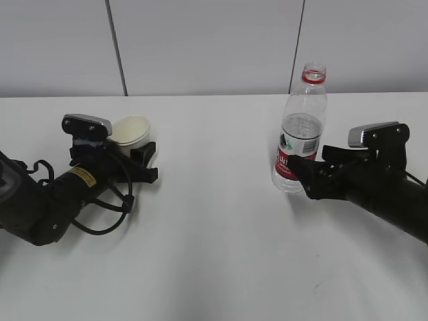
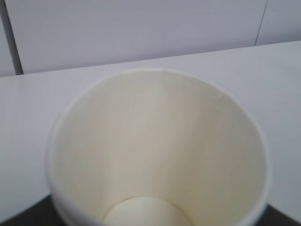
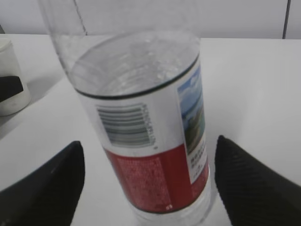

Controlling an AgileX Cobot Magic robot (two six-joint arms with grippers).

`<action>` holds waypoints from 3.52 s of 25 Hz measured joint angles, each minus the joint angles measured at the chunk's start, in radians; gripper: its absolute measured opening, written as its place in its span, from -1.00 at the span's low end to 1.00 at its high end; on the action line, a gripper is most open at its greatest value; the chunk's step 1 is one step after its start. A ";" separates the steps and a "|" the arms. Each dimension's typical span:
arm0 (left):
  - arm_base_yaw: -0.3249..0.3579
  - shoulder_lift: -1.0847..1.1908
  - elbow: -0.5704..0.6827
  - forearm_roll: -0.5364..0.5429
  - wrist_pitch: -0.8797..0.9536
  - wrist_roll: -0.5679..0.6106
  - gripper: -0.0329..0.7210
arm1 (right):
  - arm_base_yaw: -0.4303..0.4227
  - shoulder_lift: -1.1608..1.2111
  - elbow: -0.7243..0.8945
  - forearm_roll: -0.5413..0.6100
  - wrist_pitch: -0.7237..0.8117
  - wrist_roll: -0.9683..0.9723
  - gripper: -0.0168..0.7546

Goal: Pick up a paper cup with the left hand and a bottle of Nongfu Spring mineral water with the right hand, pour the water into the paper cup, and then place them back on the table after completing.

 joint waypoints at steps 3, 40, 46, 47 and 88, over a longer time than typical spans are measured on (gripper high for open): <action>0.000 0.000 0.000 0.000 0.000 0.000 0.12 | 0.000 0.012 -0.038 -0.012 0.000 0.000 0.71; -0.001 -0.007 0.000 0.341 -0.004 -0.120 0.12 | 0.000 0.140 -0.198 -0.050 -0.015 -0.018 0.16; -0.008 -0.035 0.000 0.484 0.001 -0.184 0.12 | 0.000 0.140 -0.198 -0.050 -0.015 -0.114 0.16; -0.015 -0.035 0.000 0.492 0.001 -0.186 0.12 | 0.000 0.140 -0.199 -0.052 -0.015 -0.129 0.16; -0.161 -0.069 0.000 0.560 0.004 -0.191 0.12 | 0.093 0.002 -0.279 0.057 0.295 -0.999 0.14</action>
